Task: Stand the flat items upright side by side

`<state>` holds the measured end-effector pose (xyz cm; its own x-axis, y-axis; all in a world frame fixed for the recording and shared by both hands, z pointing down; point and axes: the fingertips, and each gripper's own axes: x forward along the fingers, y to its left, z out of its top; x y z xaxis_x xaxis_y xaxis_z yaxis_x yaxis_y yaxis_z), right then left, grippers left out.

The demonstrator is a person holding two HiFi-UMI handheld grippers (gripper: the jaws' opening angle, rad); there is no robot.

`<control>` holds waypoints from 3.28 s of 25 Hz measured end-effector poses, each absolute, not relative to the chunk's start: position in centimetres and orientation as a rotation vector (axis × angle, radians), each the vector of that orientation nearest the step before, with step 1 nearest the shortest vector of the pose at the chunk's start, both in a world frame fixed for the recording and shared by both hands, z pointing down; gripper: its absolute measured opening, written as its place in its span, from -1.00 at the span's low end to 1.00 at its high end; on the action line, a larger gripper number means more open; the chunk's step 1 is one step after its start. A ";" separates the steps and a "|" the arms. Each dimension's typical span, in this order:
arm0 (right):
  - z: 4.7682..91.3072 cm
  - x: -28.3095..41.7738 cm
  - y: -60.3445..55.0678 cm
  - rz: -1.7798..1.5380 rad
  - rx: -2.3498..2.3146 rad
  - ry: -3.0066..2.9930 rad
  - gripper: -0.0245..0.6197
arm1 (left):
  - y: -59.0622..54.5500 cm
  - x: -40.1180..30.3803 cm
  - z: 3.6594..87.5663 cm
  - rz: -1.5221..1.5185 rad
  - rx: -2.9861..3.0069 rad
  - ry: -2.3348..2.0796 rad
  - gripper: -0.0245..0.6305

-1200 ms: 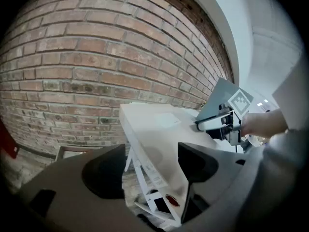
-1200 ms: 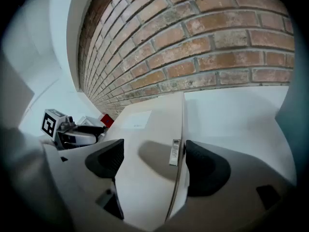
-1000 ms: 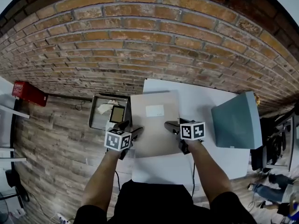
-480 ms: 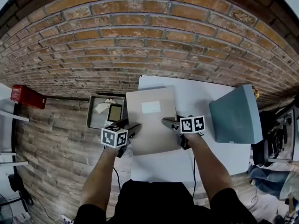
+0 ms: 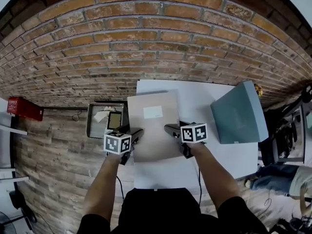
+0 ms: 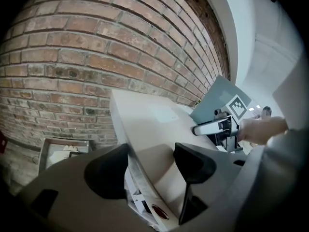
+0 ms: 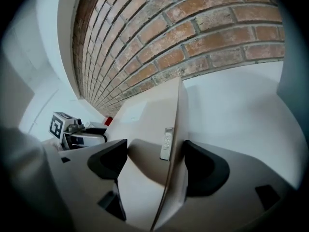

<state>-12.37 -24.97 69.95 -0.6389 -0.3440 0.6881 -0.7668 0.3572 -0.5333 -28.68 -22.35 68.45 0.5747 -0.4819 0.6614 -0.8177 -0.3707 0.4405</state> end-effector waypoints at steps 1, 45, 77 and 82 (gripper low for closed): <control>69.8 -12.3 -24.9 1.210 0.973 -2.162 0.22 | -22.5 -28.6 68.4 0.548 2.030 -1.040 0.01; 58.4 -9.8 -27.3 0.424 1.293 -2.448 0.12 | -28.0 -26.5 55.7 0.301 2.375 -1.324 -0.11; 56.0 -7.9 -24.3 0.014 1.459 -2.358 -0.08 | -25.8 -25.4 54.9 0.300 2.588 -1.253 -0.24; 56.4 -7.5 -22.6 0.023 1.471 -2.333 -0.18 | -24.3 -25.5 54.8 0.296 2.614 -1.232 -0.24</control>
<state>-7.52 -22.57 56.36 -0.3792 -0.8666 0.3244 -0.8727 0.4515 0.1859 -25.47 -24.26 54.78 0.6249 -0.7287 0.2800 -0.7764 -0.6175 0.1258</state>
